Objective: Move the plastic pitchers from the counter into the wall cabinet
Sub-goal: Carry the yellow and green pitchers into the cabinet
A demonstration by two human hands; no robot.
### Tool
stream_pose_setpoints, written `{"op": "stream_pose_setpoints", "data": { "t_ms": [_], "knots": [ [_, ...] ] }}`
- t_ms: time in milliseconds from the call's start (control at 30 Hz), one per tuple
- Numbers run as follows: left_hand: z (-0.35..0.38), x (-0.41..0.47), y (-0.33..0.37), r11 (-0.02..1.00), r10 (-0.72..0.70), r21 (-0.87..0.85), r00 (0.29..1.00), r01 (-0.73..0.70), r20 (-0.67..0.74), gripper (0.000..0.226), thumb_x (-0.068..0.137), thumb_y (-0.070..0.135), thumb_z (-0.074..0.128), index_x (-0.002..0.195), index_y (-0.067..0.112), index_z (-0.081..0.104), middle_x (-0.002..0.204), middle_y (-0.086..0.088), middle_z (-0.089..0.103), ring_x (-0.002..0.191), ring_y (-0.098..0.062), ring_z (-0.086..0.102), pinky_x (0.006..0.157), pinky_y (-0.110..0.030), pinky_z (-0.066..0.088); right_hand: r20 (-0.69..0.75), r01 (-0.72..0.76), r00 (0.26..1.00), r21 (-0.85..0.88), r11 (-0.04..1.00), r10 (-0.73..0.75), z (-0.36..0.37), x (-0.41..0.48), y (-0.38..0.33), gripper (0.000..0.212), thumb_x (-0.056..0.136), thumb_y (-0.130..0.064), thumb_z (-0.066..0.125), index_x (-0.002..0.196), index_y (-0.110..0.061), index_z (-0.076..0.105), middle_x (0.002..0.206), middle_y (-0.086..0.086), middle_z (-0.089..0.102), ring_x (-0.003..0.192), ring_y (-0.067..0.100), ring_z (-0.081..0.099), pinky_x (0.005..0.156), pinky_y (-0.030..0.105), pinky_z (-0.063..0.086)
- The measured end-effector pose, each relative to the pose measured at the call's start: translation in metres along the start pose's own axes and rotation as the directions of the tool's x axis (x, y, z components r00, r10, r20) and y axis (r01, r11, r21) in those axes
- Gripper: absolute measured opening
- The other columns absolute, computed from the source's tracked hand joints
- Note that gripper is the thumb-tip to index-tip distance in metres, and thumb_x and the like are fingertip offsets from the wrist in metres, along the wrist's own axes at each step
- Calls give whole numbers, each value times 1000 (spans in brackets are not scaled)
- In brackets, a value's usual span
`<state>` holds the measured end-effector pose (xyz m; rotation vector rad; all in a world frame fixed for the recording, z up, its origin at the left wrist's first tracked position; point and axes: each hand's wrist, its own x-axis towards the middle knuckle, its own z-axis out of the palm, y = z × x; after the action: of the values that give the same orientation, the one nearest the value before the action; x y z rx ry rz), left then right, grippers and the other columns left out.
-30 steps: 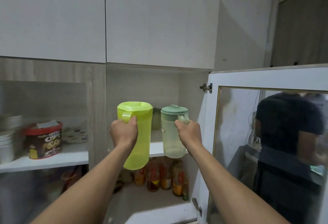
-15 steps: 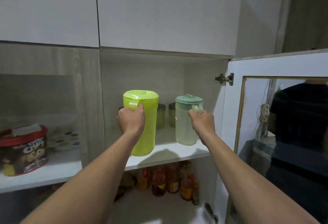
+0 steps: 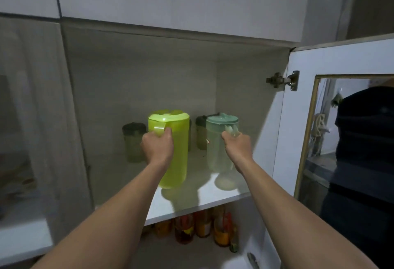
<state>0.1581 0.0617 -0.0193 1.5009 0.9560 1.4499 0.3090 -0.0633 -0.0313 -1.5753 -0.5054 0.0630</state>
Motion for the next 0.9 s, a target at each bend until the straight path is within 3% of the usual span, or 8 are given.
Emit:
{"op": "stream_pose_setpoints", "data": {
  "t_ms": [100,267,367,467,600,767,900],
  "knots": [
    [35,19,-15,1000,-11,0,1000,11,9,39,81,29,63,66,-6,63,65,-19,65,63,-33,62,61,-37,48,8,-20,1000,-26,999,20,15,37,22,21,87,-31,65,77,-12,66,64,0,60,58,17,56,55,29,42],
    [97,46,-37,998,-68,9,997,67,38,31,83,22,64,55,12,56,65,-13,63,71,-34,64,63,-31,41,30,-43,999,-57,997,45,39,101,58,22,89,-30,66,74,-14,66,63,2,60,57,18,56,54,29,40],
    [131,58,-49,989,-43,144,998,34,56,39,91,25,58,57,7,54,68,-18,65,79,-37,66,67,-33,42,34,-61,997,-73,995,64,52,133,81,20,87,-25,69,73,-12,68,63,4,63,59,23,56,54,30,39],
    [154,66,-62,977,-119,183,992,110,38,52,93,31,58,49,8,45,57,-10,53,81,-40,64,68,-36,41,50,-45,997,-100,994,50,64,158,104,26,90,-22,67,67,-11,63,58,3,58,58,23,51,49,28,35],
    [179,74,-80,981,-126,150,992,124,1,46,90,27,63,56,-1,50,77,-27,66,84,-42,64,69,-41,45,86,-96,991,-116,989,107,71,177,123,37,92,-20,64,58,-13,54,50,2,49,48,17,39,48,29,27],
    [200,80,-88,983,-58,171,998,59,-8,38,90,22,63,68,-9,62,80,-32,66,83,-44,63,66,-34,33,86,-132,986,-121,984,143,79,190,138,27,89,-22,66,65,-10,63,56,5,57,51,19,47,49,29,31],
    [206,83,-91,982,-42,185,999,43,-8,38,90,22,63,63,-4,59,76,-30,66,80,-42,62,65,-32,31,99,-125,985,-164,978,142,86,197,134,22,88,-28,67,76,-10,69,68,8,67,63,25,61,57,33,45]
  ]
}}
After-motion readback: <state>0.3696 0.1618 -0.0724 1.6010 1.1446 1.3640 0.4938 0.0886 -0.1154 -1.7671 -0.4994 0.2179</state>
